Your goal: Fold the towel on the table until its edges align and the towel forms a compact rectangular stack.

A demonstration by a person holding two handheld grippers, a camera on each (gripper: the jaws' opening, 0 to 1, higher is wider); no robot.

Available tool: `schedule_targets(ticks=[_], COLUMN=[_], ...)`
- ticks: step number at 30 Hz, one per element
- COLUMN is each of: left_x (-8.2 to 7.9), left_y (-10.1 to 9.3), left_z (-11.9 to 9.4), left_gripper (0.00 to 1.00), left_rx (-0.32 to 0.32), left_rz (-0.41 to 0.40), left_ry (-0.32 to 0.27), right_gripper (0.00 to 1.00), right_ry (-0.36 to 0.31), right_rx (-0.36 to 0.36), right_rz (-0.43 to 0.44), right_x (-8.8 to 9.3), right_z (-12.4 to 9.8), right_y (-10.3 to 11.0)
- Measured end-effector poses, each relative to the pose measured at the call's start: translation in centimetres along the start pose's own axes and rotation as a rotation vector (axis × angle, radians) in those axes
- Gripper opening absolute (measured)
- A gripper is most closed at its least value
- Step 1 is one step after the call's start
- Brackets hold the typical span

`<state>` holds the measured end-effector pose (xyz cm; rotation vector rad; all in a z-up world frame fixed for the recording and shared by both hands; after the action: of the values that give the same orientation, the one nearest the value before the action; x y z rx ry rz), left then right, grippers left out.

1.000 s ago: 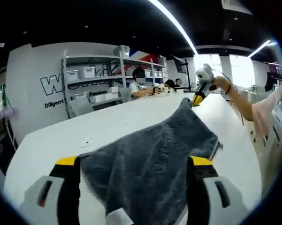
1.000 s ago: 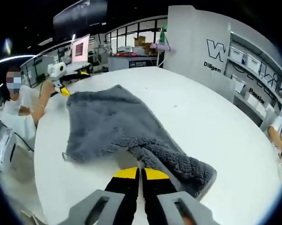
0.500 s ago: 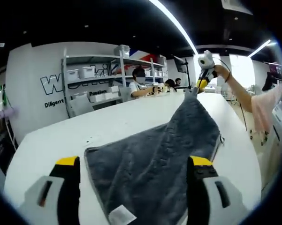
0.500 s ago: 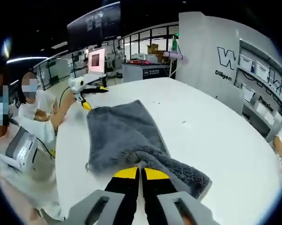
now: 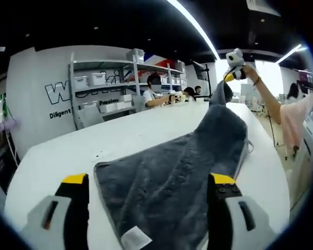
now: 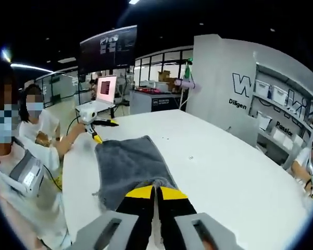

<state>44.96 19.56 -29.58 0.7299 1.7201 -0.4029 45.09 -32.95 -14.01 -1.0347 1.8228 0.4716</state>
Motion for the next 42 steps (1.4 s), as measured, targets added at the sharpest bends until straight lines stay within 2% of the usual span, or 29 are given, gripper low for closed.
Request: schedule_targets(ticks=[2,4,6,8,11,12,16,20,24,25,27,29,31,35,37,40,42], left_x=[0.0,0.0,0.0,0.0,0.0,0.0,0.0,0.2,0.2,0.2,0.2,0.1,0.1,0.0,0.1,0.3,0.4], left_y=[0.0,0.0,-0.1,-0.1,-0.1,-0.1,-0.3,-0.2,-0.1,-0.2,-0.2,-0.2,-0.2,-0.2,-0.2,-0.1,-0.1], left_z=[0.0,0.0,-0.1,-0.1,-0.1,-0.1,0.0,0.1,0.0,0.0,-0.1,-0.2,-0.2,-0.2,-0.2,-0.1,0.0], left_gripper=[0.99,0.99,0.99,0.99,0.99,0.99,0.99,0.99,0.99,0.99,0.99,0.99,0.99,0.99,0.99,0.99,0.99], left_rx=[0.0,0.001,0.003,0.004,0.005,0.005,0.014,0.016,0.01,0.01,0.009,0.009,0.007,0.009,0.01,0.009,0.006], left_rz=[0.0,0.002,0.002,0.001,0.003,0.004,0.008,0.006,0.008,0.009,0.009,0.011,0.013,0.015,0.014,0.013,0.013], left_ry=[0.001,0.002,0.0,-0.001,0.0,0.0,0.004,0.014,0.017,0.016,0.013,0.011,0.008,0.008,0.01,0.017,0.021], right_gripper=[0.03,0.03,0.03,0.03,0.03,0.03,0.03,0.04,0.08,0.12,0.27,0.36,0.47,0.68,0.77,0.88,0.91], right_ry=[-0.022,-0.021,-0.003,0.041,0.148,0.197,0.287,0.317,0.324,0.327,0.334,0.353,0.342,0.226,0.213,0.174,0.133], right_rx=[0.043,0.074,0.139,0.195,0.287,0.309,0.354,0.364,0.381,0.387,0.419,0.474,0.497,0.54,0.552,0.541,0.477], right_rz=[0.018,0.021,0.027,0.036,0.049,0.06,0.114,0.145,0.176,0.175,0.162,0.14,0.138,0.099,0.086,0.055,0.049], right_x=[0.0,0.1,0.7,1.6,3.4,4.3,7.3,9.9,11.6,11.8,12.0,12.0,11.7,10.3,9.9,9.4,9.3], right_z=[-1.1,-1.7,-3.0,-4.0,-4.4,-4.2,-2.1,0.6,1.8,1.8,1.5,0.8,0.0,-0.7,-0.9,0.0,1.7], right_y=[-0.6,-0.9,-1.4,-2.0,-3.1,-3.7,-5.4,-6.3,-6.1,-6.0,-6.4,-6.4,-6.2,-4.9,-4.0,-2.6,-1.1])
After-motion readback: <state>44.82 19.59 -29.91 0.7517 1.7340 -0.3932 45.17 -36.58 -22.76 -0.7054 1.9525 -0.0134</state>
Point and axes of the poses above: the point that each gripper's makers call its tool centre point, and the gripper's own axes: z roughly forward along the fingers, y roughly to its left, x roughly out of its underside, the point moved 8 cm from there along -z, roughly backward along the fingers, and after that the axes turned 3 degrees about x, right-handed, at the moved point
